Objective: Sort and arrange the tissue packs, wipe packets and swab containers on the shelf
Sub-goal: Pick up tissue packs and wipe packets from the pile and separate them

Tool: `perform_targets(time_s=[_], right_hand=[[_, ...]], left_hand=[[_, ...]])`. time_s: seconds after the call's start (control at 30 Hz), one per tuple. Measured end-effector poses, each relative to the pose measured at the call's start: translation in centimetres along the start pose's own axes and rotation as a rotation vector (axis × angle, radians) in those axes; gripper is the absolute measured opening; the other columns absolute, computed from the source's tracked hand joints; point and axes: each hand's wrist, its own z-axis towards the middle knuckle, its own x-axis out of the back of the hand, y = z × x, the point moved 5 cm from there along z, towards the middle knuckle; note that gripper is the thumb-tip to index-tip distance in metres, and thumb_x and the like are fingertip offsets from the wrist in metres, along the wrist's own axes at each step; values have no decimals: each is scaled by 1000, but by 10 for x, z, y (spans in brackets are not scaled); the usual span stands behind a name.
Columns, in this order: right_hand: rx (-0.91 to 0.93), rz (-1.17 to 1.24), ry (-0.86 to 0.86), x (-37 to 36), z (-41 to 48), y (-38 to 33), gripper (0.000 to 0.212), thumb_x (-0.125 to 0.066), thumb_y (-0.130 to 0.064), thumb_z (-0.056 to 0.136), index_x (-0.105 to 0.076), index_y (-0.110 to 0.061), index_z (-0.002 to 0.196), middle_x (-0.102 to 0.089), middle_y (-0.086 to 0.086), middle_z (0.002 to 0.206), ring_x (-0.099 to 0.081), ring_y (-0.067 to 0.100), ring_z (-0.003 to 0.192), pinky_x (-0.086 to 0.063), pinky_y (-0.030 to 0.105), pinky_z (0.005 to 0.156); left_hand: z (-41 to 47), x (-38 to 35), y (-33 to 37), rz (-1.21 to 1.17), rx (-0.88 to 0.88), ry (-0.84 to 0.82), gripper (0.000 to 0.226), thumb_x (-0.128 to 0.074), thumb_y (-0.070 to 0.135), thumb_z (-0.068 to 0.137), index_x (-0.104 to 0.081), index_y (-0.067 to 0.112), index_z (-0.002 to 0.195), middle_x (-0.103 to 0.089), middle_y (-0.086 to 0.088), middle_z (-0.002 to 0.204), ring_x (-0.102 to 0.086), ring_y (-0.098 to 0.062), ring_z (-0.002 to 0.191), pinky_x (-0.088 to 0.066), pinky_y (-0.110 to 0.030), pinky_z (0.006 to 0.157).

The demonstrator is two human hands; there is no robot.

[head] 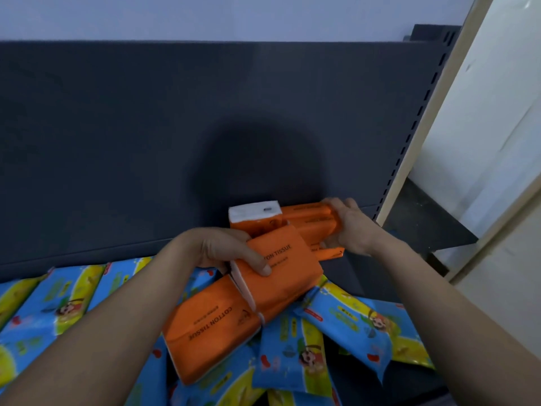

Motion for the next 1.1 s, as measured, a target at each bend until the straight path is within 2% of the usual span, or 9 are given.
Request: perform_targets(time_s=[0.1,0.23,0.3,0.43,0.5,0.67,0.8,0.93,1.1], right_hand=[[30,-31,33,2,1,-4,84,-83,-19,66,-35,-21,136,-35,2,131,-46,24,116,-39,25,85],[18,-77,52,10,4,-5,67,-86,-23,61,-44,-20,113,-48,0,106,-49,21,98,-37,27,75],[-6,-77,49,12,6,-3,68,-85,-22,62,-43,-21,115,-47,1,105,-50,23,100,-37,27,76],[-75,-171,-8,8,3,-5,92,-82,-24,68,-27,-25,142,-37,8,133,-40,32,125,-40,37,97],[-56,-262,-5,7,1,-17,98,-79,-35,69,-19,-30,147,-23,5,148,-24,32,136,-27,45,109],[282,-135,145,6,4,-78,72,-68,-36,81,-33,-28,144,-32,-1,151,-25,23,138,-24,42,113],[417,-193,73,-17,18,-115,66,-64,-35,85,-36,-22,143,-43,3,144,-36,25,129,-31,39,109],[436,-325,43,-30,27,-133,61,-62,-33,87,-39,-21,142,-46,8,132,-39,28,121,-36,40,102],[427,-243,51,-27,25,-134,34,-60,-20,82,-57,-15,116,-50,8,114,-44,25,109,-41,34,88]], left_hand=[[-7,1,3,24,-30,57,55,-78,19,70,-57,14,121,-69,-6,114,-66,-22,105,-50,-43,96],[-23,17,5,63,-76,228,73,-82,23,55,-51,26,121,-67,-3,113,-66,-21,102,-53,-42,91],[-33,23,6,100,-73,304,76,-84,21,54,-47,28,121,-64,-2,113,-65,-20,101,-55,-40,87],[-51,34,11,369,-43,494,69,-84,24,61,-44,29,116,-58,4,105,-58,-13,94,-51,-29,79],[-55,37,9,434,-42,551,72,-84,23,60,-41,32,117,-56,5,105,-56,-14,95,-50,-31,82],[-60,40,1,428,-111,614,73,-84,18,58,-42,35,116,-58,5,105,-57,-16,95,-50,-33,80],[-79,51,-10,370,-143,683,72,-84,16,57,-46,38,114,-60,5,102,-58,-16,94,-53,-38,81],[-95,55,-25,274,-164,705,73,-84,10,58,-47,34,117,-58,4,105,-57,-15,96,-52,-33,78],[-104,57,-36,176,-184,686,76,-86,13,54,-48,34,117,-60,5,107,-58,-15,98,-51,-29,76]])
